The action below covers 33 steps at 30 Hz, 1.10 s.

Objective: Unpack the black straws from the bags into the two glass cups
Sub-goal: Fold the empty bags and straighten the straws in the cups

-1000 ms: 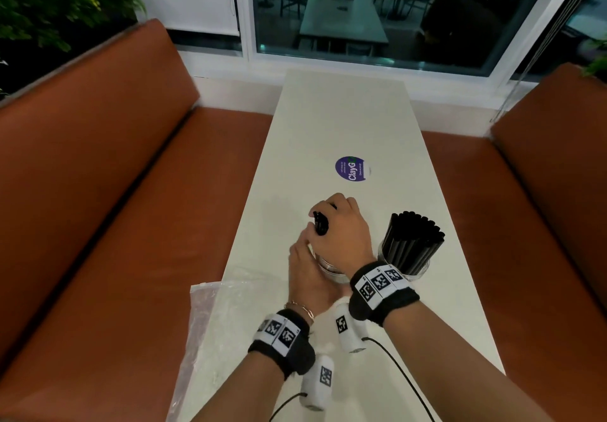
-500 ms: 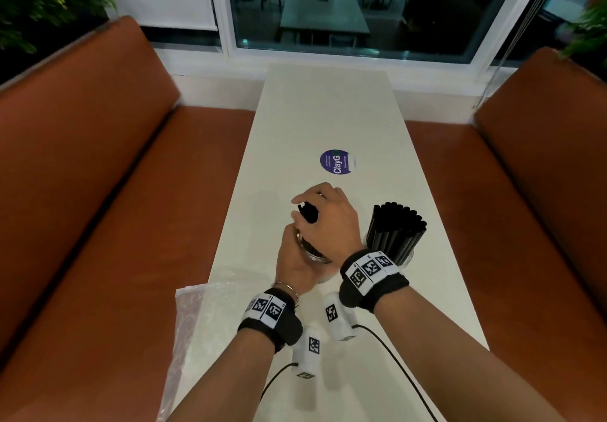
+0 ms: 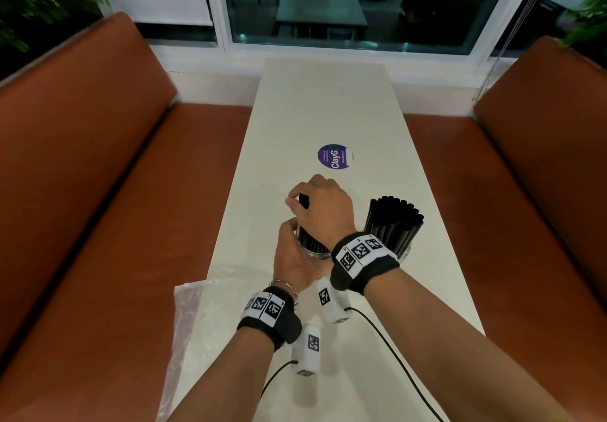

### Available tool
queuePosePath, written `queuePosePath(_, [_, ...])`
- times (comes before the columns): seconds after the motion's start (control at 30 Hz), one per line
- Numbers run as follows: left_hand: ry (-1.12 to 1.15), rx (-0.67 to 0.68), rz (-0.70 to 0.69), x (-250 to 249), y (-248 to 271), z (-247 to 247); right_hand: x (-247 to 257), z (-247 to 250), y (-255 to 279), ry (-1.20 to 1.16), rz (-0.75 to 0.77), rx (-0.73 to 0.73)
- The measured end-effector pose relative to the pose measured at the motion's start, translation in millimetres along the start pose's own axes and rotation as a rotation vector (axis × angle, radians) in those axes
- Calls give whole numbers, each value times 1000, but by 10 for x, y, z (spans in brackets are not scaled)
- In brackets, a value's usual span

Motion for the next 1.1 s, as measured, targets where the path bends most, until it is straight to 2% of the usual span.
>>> queuePosePath(0.23, [-8, -156, 29, -67, 82, -78, 3, 25, -28, 1, -10, 29])
queuePosePath(0.37, [-5, -188, 52, -107, 101, -93, 35, 20, -50, 43, -35, 29])
queuePosePath(0.5, [-31, -223, 62, -59, 54, -110, 57, 20, -82, 56, 10, 14])
queuePosePath(0.67, [-141, -247, 12, -5, 27, -147, 34, 44, -125, 44, 68, 107])
queuePosePath(0.93, [-167, -232, 18, -13, 59, -190, -22, 39, -86, -9, 46, 37])
queuePosePath(1.1, [-162, -231, 2, 14, 65, -190, -34, 40, -93, -41, 9, 58])
Point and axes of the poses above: each hand's wrist, its own y-axis away from the middle knuckle, its own z-axis out of the back of the hand, x = y × z, the point moved 1 cm from there along -y, towards the middle knuckle, and after that the axes turned 3 degrees about x, right-handed, at the moved point
